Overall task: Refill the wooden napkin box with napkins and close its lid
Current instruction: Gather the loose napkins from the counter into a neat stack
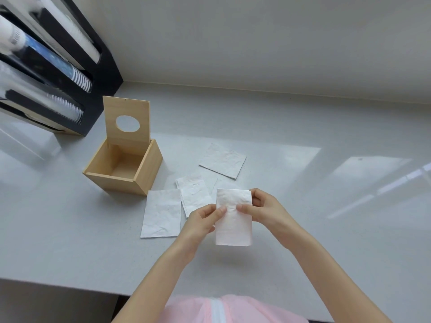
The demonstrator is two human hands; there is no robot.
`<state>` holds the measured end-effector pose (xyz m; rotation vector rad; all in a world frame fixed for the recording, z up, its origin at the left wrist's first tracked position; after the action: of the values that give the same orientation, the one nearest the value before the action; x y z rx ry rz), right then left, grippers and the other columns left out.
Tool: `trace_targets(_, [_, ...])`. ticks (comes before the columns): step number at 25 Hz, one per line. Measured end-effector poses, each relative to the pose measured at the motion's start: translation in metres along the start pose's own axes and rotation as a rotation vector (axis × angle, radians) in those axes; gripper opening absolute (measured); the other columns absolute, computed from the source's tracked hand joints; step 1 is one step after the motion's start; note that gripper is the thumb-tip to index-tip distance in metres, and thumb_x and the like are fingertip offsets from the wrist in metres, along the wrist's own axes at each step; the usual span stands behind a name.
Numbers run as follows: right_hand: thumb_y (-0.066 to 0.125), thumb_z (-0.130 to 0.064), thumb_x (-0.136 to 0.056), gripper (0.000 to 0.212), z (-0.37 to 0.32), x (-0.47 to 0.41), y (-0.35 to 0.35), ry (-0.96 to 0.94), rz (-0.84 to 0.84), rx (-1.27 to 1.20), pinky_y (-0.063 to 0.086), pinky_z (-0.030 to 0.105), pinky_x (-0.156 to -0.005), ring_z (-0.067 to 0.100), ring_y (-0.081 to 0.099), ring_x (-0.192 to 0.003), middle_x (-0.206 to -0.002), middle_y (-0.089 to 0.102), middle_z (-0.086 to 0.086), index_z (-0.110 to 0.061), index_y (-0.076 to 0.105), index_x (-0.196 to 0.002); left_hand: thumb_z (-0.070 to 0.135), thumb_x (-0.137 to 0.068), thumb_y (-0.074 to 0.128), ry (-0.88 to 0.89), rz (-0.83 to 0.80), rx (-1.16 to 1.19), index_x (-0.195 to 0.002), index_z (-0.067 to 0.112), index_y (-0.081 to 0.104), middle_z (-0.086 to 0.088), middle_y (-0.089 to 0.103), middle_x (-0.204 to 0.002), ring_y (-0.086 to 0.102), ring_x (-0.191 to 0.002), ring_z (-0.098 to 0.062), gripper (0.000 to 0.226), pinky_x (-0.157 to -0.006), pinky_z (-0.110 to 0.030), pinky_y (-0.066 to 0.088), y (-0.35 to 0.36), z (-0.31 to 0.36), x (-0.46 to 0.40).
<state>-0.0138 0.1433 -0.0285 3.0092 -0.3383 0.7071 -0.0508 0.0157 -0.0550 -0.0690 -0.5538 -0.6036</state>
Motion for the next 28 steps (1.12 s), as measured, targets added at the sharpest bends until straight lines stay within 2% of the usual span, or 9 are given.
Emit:
trace_targets(3, [0.053,-0.019,-0.091,0.01,0.003,-0.009,-0.004,0.03,0.059,0.02,0.051,0.019,-0.066,0.005,0.065,-0.071,-0.084,0.067,-0.004,-0.02,0.061,-0.085,0.025,-0.09,0.052,0.012,0.051,0.099,-0.106,0.008,0.065,-0.007,0.069,-0.103,0.064,-0.095,-0.019,0.026,-0.08,-0.024,0.051,-0.011,0.001,0.002])
trace_targets(5, [0.052,-0.022,-0.091,0.009,0.003,-0.02,-0.019,0.032,0.189,0.16,0.046,0.017,-0.062,0.007,0.062,-0.074,-0.09,0.065,-0.002,-0.023,0.059,-0.086,0.025,-0.091,0.051,0.003,0.077,0.161,-0.103,0.011,0.065,-0.003,0.07,-0.1,0.065,-0.092,-0.017,0.024,-0.08,-0.026,0.05,-0.02,-0.001,0.003])
trace_targets(6, [0.053,-0.023,-0.09,0.007,0.002,-0.026,-0.027,0.033,0.261,0.268,0.045,0.019,-0.063,0.011,0.06,-0.081,-0.096,0.063,0.0,-0.021,0.059,-0.092,0.026,-0.091,0.051,-0.001,0.083,0.184,-0.1,0.013,0.066,-0.001,0.071,-0.097,0.066,-0.091,-0.016,0.022,-0.081,-0.027,0.05,-0.024,-0.003,0.004])
trace_targets(9, [0.058,-0.029,-0.086,0.038,0.004,-0.043,-0.029,0.071,0.319,0.627,0.043,0.031,-0.082,0.02,0.05,-0.107,-0.119,0.05,0.007,-0.013,0.049,-0.119,0.026,-0.092,0.049,-0.013,0.104,0.249,-0.097,0.016,0.067,0.001,0.073,-0.096,0.068,-0.092,-0.014,0.021,-0.085,-0.031,0.05,-0.035,-0.007,0.007])
trace_targets(13, [0.062,-0.029,-0.083,0.05,0.009,-0.051,-0.015,0.055,0.276,0.909,0.04,0.036,-0.089,0.027,0.037,-0.121,-0.128,0.037,0.011,-0.009,0.042,-0.124,0.022,-0.093,0.046,-0.032,0.144,0.283,-0.106,0.015,0.064,-0.002,0.07,-0.104,0.066,-0.097,-0.018,0.023,-0.086,-0.035,0.05,-0.042,-0.011,0.009])
trace_targets(17, [0.058,-0.021,-0.085,0.032,0.012,-0.054,-0.012,0.05,0.247,0.862,0.04,0.036,-0.089,0.027,0.04,-0.115,-0.123,0.042,0.012,-0.007,0.05,-0.113,0.021,-0.094,0.045,-0.045,0.202,0.263,-0.098,0.021,0.064,0.003,0.071,-0.097,0.066,-0.091,-0.014,0.019,-0.078,-0.03,0.05,-0.049,-0.014,0.011])
trace_targets(23, [0.051,-0.011,-0.085,0.016,0.012,-0.046,-0.015,-0.007,0.338,0.731,0.039,0.03,-0.079,0.027,0.049,-0.106,-0.111,0.05,0.01,-0.009,0.055,-0.101,0.022,-0.095,0.045,-0.055,0.252,0.245,-0.1,0.019,0.062,-0.001,0.068,-0.102,0.063,-0.097,-0.019,0.018,-0.089,-0.034,0.047,-0.053,-0.014,0.012])
trace_targets(26, [0.051,-0.009,-0.086,0.015,0.009,-0.036,-0.027,-0.042,0.378,0.5,0.038,0.027,-0.063,0.019,0.052,-0.082,-0.098,0.052,0.003,-0.011,0.051,-0.102,0.022,-0.095,0.045,-0.044,0.248,0.239,-0.103,0.018,0.061,0.001,0.068,-0.098,0.063,-0.091,-0.015,0.018,-0.081,-0.03,0.048,-0.052,-0.014,0.012])
trace_targets(28, [0.056,-0.009,-0.085,0.026,0.01,-0.029,-0.037,-0.02,0.383,0.277,0.046,0.026,-0.066,0.014,0.054,-0.079,-0.099,0.054,0.002,-0.01,0.05,-0.111,0.021,-0.095,0.044,-0.033,0.226,0.244,-0.106,0.016,0.059,0.001,0.067,-0.1,0.063,-0.091,-0.015,0.02,-0.078,-0.028,0.048,-0.049,-0.012,0.013])
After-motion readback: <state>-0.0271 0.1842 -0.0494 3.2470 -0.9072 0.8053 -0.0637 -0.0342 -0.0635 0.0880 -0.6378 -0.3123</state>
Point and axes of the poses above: each hand's wrist, its own x-axis away from the middle knuckle, its own y-axis out of the palm, z = x × y, the point moved 10 cm from there along -x, towards the middle knuckle
